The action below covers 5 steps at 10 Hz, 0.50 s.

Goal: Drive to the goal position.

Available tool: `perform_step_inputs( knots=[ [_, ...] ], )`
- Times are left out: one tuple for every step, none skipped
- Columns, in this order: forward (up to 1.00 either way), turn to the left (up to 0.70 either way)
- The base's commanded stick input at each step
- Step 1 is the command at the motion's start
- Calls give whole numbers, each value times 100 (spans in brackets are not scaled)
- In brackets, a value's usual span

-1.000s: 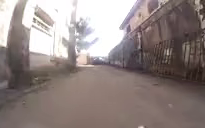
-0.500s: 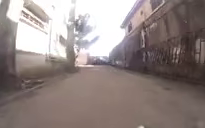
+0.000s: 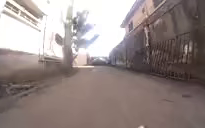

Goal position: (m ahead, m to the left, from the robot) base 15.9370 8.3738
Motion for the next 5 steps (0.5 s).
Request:
perform_step_inputs(
  knots=[
    [100,0],
    [100,0],
    [100,0],
    [100,0],
    [100,0]
  ],
)
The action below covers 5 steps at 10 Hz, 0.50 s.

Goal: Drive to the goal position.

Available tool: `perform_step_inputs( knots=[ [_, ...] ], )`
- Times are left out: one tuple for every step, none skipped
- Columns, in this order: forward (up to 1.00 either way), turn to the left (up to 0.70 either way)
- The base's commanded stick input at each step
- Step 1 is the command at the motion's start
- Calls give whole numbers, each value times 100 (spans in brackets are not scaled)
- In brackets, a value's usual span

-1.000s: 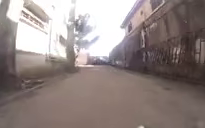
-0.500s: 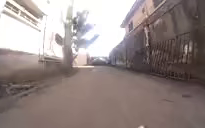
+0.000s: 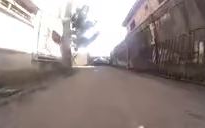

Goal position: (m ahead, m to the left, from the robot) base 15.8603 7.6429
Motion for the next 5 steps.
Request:
perform_step_inputs(
  knots=[
    [100,0],
    [100,0],
    [100,0],
    [100,0],
    [100,0]
  ],
)
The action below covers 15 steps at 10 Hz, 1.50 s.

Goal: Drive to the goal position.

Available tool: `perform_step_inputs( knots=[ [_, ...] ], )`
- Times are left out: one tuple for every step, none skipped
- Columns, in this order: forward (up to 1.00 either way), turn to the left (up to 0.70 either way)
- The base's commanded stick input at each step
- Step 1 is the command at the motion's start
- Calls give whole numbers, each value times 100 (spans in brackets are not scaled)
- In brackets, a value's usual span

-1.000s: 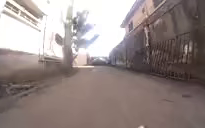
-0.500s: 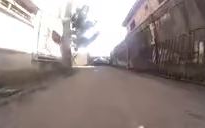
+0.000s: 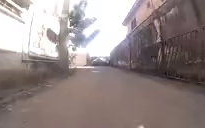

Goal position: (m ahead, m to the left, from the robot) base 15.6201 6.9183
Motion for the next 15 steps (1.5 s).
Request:
perform_step_inputs(
  knots=[
    [100,0],
    [100,0],
    [100,0],
    [100,0],
    [100,0],
    [100,0],
    [100,0],
    [100,0],
    [100,0],
    [100,0],
    [100,0],
    [100,0],
    [100,0],
    [100,0],
    [100,0]
  ],
)
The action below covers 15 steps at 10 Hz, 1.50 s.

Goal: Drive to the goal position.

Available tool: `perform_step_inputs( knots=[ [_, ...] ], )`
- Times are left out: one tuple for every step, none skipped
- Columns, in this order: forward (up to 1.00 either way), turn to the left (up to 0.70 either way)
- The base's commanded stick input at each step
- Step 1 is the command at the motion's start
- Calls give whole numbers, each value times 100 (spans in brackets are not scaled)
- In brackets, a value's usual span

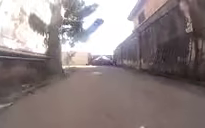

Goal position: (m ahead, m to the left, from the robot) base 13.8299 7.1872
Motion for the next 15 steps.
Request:
perform_step_inputs(
  knots=[
    [100,0],
    [100,0],
    [100,0],
    [100,0],
    [100,0],
    [100,0],
    [100,0],
    [100,0],
    [100,0],
    [100,0],
    [100,0],
    [100,0],
    [100,0],
    [100,0],
    [100,0]
  ],
)
